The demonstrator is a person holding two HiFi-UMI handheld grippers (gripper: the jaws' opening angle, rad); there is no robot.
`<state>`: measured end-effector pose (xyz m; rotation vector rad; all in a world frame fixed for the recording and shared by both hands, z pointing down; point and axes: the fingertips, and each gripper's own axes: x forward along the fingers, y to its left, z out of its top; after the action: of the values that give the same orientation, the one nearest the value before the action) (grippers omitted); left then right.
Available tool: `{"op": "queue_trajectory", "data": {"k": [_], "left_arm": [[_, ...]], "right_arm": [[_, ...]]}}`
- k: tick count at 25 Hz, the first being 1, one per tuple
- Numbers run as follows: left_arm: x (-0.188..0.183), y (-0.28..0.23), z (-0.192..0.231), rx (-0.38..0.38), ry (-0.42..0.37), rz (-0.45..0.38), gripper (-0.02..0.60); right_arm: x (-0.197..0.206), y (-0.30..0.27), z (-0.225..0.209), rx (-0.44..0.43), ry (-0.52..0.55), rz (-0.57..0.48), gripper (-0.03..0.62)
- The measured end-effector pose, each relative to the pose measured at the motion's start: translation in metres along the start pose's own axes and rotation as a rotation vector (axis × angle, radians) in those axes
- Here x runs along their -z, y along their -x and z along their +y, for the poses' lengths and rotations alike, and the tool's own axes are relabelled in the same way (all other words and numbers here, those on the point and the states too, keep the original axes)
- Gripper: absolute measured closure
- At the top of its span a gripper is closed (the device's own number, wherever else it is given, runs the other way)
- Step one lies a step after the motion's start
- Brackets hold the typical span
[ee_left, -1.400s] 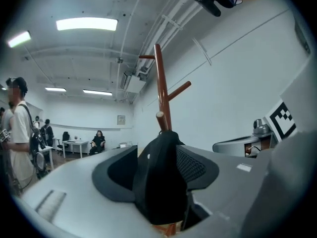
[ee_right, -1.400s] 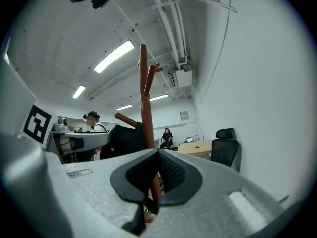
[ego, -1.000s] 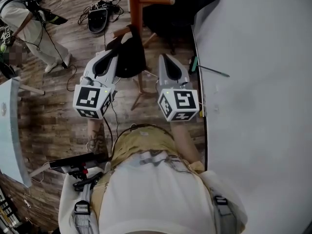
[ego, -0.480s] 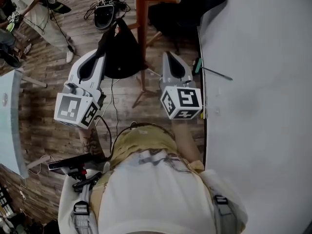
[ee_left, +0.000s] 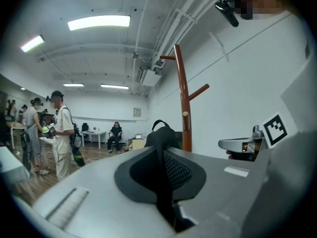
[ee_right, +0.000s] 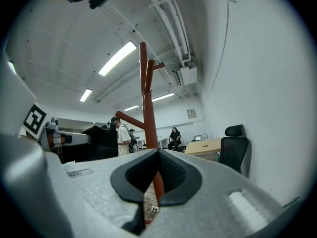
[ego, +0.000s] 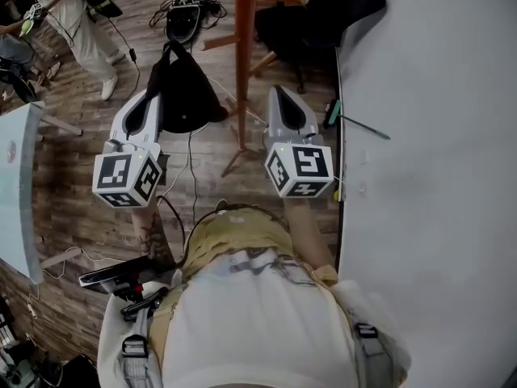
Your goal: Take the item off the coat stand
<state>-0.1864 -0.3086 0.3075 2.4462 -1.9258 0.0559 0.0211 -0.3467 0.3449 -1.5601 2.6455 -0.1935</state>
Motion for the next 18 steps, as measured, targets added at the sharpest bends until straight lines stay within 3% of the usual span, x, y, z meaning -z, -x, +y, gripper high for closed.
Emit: {"op": "queue_trajectory", "data": {"k": [10, 18], "left_arm": [[0.048, -0.017, 0.012, -0.164, 0.001, 0.102, 0.574], [0.057, -0.018, 0.009, -0.209, -0.003, 0.136, 0.574]], "right_arm": [[-0.004, -0.003, 0.008, 0.002, 0.022, 0.013, 0.592], [-0.005, 0.0, 0.009, 0.011, 0.06, 0.017, 0.594]]}}
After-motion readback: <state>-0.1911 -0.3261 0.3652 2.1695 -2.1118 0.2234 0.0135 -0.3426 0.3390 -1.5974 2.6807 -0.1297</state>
